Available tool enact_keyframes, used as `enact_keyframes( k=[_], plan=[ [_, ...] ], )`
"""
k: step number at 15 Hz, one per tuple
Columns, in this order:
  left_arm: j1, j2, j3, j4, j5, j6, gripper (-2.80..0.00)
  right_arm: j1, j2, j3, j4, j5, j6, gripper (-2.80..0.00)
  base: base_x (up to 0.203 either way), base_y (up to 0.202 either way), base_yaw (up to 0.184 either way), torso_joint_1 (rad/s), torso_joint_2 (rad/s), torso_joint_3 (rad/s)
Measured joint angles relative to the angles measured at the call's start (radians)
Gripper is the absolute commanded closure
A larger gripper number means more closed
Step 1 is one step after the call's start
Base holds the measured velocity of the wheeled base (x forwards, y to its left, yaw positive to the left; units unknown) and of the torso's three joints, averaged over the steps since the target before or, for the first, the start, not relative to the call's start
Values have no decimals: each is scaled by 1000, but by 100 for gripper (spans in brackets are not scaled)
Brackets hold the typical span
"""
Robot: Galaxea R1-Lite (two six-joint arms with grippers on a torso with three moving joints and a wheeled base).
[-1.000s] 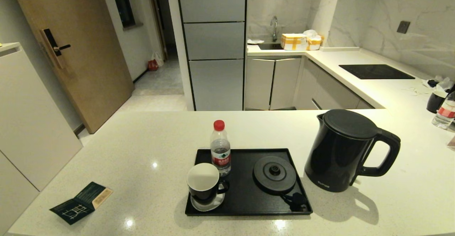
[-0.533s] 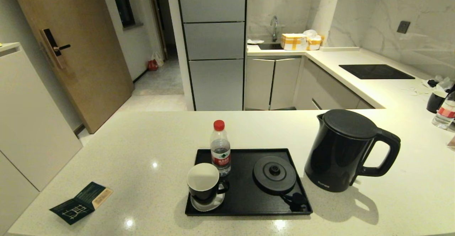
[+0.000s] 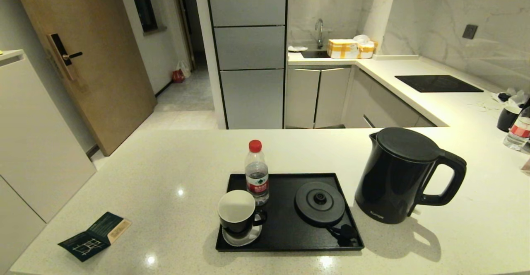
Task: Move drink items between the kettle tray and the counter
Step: Pick up the tea cup
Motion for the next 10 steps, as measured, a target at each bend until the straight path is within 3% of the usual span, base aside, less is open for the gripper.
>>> enact_keyframes(
  k=[2, 4, 6, 10],
  plan=[
    [-29, 197, -106, 88, -86, 11, 0, 0, 0, 0, 0, 0, 0, 0, 0, 0, 0, 0, 0, 0],
    [-56, 390, -139, 94, -180, 54, 0, 0, 0, 0, 0, 0, 0, 0, 0, 0, 0, 0, 0, 0],
    [-76, 597, -114, 26, -249, 131, 0, 0, 0, 0, 0, 0, 0, 0, 0, 0, 0, 0, 0, 0],
    [-97, 978, -22, -248, -370, 273, 0, 0, 0, 0, 0, 0, 0, 0, 0, 0, 0, 0, 0, 0]
  ],
)
